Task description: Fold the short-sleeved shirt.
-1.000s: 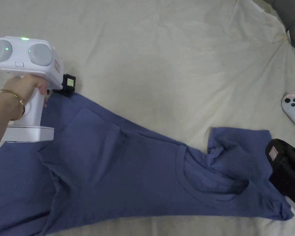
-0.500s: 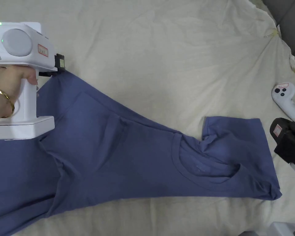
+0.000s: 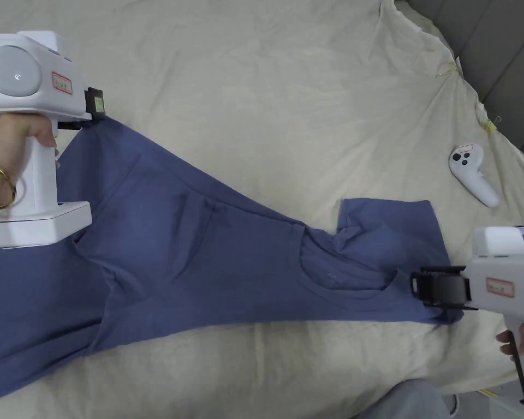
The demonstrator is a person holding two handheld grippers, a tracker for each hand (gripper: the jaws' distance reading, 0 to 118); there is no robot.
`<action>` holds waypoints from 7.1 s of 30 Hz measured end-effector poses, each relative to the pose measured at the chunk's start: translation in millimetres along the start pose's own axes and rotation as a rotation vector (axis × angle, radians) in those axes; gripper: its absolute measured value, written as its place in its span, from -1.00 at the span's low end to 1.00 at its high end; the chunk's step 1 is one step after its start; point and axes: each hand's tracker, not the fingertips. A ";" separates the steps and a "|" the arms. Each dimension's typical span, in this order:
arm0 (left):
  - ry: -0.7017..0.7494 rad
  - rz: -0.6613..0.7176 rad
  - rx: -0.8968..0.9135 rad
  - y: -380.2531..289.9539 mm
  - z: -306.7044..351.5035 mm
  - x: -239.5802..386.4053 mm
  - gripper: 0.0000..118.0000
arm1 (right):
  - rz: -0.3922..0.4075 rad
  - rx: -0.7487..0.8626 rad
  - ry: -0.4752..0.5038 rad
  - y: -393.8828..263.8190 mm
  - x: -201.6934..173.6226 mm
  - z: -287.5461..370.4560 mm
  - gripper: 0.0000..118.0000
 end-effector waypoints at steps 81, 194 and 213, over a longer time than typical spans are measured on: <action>0.473 0.261 0.653 258.2 275.0 -132.4 -1.00 | 0.064 0.821 0.043 428.0 -94.9 362.1 -0.91; 0.188 0.021 0.486 -205.7 236.9 -13.8 -0.60 | -0.042 0.888 0.203 -34.9 -78.2 175.9 0.12; 0.082 0.048 0.438 -206.9 241.2 -16.4 -0.60 | -0.050 0.886 0.185 -36.6 -87.1 170.8 -1.00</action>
